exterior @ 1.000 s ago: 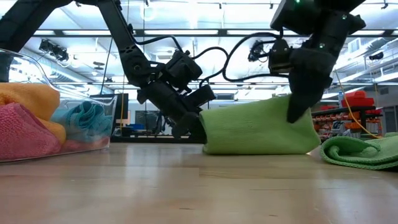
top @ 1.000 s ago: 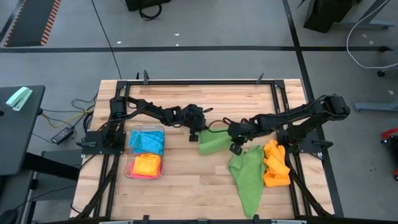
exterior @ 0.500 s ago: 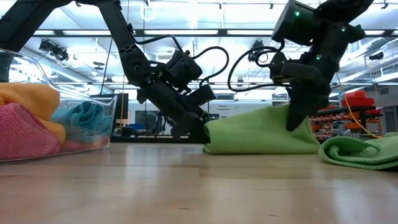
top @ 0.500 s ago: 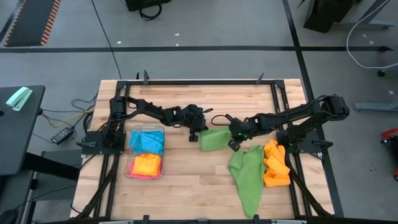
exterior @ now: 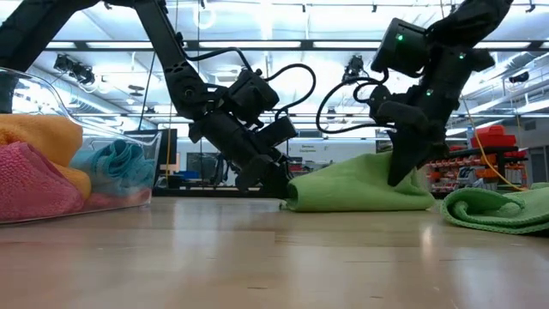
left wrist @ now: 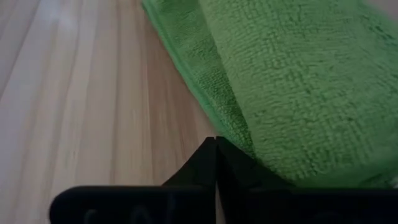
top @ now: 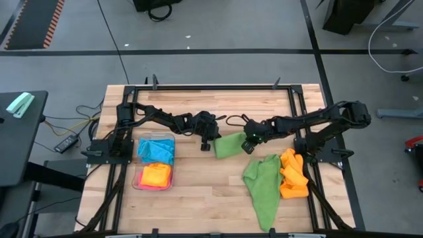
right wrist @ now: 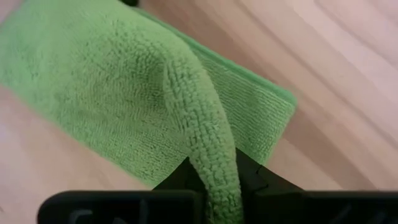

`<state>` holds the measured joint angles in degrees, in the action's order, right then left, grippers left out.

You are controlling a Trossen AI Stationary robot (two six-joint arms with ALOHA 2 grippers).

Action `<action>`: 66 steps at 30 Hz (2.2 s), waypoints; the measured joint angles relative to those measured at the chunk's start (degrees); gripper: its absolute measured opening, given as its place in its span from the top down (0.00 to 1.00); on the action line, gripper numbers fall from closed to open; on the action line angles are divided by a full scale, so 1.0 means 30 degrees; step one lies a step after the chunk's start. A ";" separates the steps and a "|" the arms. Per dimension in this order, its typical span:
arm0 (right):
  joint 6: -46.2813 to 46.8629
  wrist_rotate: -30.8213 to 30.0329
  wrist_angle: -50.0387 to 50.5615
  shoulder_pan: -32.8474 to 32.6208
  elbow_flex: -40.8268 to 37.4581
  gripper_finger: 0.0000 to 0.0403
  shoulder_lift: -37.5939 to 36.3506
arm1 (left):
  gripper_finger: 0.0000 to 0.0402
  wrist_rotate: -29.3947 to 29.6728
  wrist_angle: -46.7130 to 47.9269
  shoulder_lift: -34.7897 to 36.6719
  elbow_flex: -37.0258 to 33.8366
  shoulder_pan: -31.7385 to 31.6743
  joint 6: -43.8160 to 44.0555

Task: Fold microfiber towels
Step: Fold the left green microfiber cloth

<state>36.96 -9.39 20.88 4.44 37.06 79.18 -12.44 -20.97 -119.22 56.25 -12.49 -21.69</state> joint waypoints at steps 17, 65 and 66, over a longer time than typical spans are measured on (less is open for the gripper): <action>-0.2197 0.0634 -0.0900 0.0747 0.0000 0.87 0.0007 | 0.98 0.0025 -0.0006 0.0000 -0.0007 0.0000 -0.0255; -1.2359 0.0007 -2.1720 -0.0985 -0.6213 0.55 0.0627 | 0.95 0.0047 -0.0059 -0.0007 -0.0007 -0.0044 0.0015; -1.2527 0.0147 -2.2254 -0.0923 -0.6246 0.55 0.1200 | 0.96 0.0027 -0.0060 -0.0007 -0.0007 -0.0044 0.0015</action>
<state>-0.62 -8.95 -45.88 1.67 18.32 82.78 -12.35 -21.15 -119.24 56.23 -12.62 -21.65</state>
